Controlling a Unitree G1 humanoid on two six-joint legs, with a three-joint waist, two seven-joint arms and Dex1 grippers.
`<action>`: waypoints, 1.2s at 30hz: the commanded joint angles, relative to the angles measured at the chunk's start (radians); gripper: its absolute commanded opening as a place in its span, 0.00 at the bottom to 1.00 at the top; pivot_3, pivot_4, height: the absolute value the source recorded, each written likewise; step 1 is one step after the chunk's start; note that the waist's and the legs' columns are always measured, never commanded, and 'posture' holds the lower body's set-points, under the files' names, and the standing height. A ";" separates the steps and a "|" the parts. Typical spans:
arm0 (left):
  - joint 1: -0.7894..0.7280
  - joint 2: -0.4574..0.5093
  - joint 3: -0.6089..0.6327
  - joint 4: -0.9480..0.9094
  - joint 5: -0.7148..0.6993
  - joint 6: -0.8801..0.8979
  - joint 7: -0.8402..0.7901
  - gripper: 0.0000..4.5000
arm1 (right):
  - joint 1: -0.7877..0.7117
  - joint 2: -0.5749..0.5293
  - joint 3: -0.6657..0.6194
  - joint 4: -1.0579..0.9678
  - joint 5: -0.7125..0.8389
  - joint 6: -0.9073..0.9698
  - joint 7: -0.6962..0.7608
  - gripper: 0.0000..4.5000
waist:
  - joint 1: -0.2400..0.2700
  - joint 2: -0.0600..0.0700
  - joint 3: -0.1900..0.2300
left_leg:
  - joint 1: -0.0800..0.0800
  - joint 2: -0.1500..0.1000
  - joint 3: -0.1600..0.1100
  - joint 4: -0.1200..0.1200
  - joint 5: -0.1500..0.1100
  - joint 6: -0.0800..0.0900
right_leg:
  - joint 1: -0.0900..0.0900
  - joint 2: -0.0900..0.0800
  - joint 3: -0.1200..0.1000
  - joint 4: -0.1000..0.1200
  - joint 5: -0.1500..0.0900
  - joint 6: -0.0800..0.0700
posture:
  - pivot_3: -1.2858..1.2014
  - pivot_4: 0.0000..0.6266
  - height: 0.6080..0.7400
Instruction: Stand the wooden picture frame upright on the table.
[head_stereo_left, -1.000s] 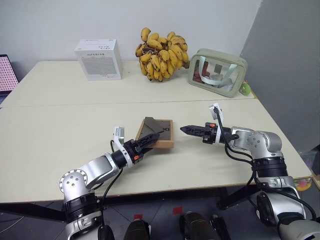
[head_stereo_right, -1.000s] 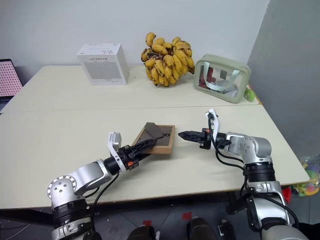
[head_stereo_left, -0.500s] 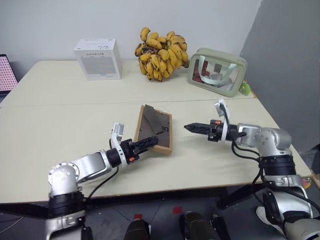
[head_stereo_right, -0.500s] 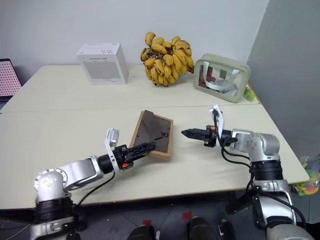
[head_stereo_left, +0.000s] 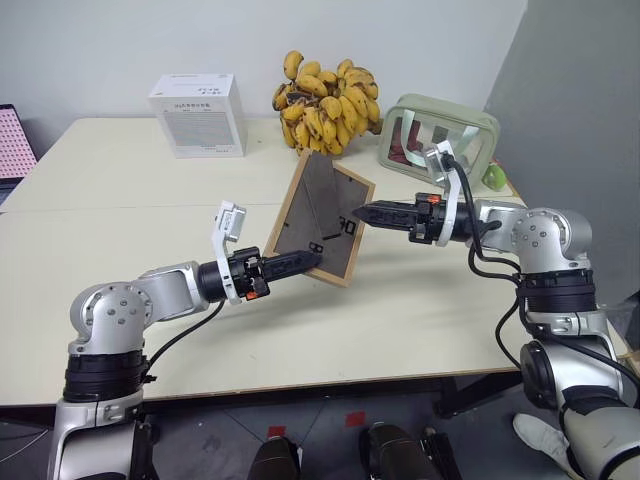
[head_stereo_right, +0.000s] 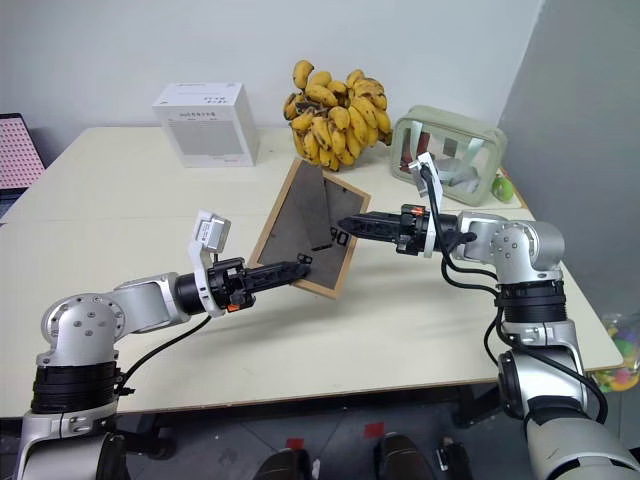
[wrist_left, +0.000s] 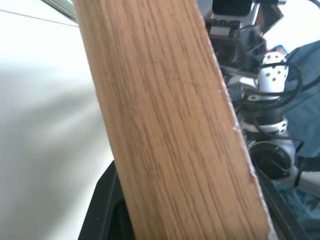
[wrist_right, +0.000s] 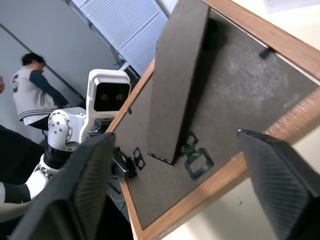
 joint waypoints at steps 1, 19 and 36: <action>-0.013 -0.012 0.007 -0.045 -0.011 -0.021 -0.043 0.31 | -0.030 0.054 0.026 0.000 -0.011 -0.034 -0.010 0.94 | -0.001 0.000 0.000 | 0.000 0.000 0.000 0.000 0.000 0.000 | 0.000 0.000 0.000 0.000 0.000 0.000 | 0.52 0.24 1.00; 0.046 -0.015 0.024 -0.066 -0.031 0.052 -0.070 0.31 | 0.156 -0.163 -0.087 -0.259 0.108 0.087 0.001 0.94 | 0.025 0.001 0.000 | -0.001 0.000 0.000 0.001 0.000 0.000 | 0.000 0.000 0.000 0.000 -0.003 -0.004 | 0.52 0.24 1.00; 0.070 -0.043 -0.037 -0.009 -0.775 0.036 0.520 0.31 | 0.258 -0.301 0.331 0.193 -1.486 -2.067 -0.927 0.94 | 0.000 0.000 0.001 | 0.002 -0.002 0.005 0.004 0.000 -0.001 | -0.001 -0.003 0.006 0.003 0.001 0.002 | 0.52 0.24 1.00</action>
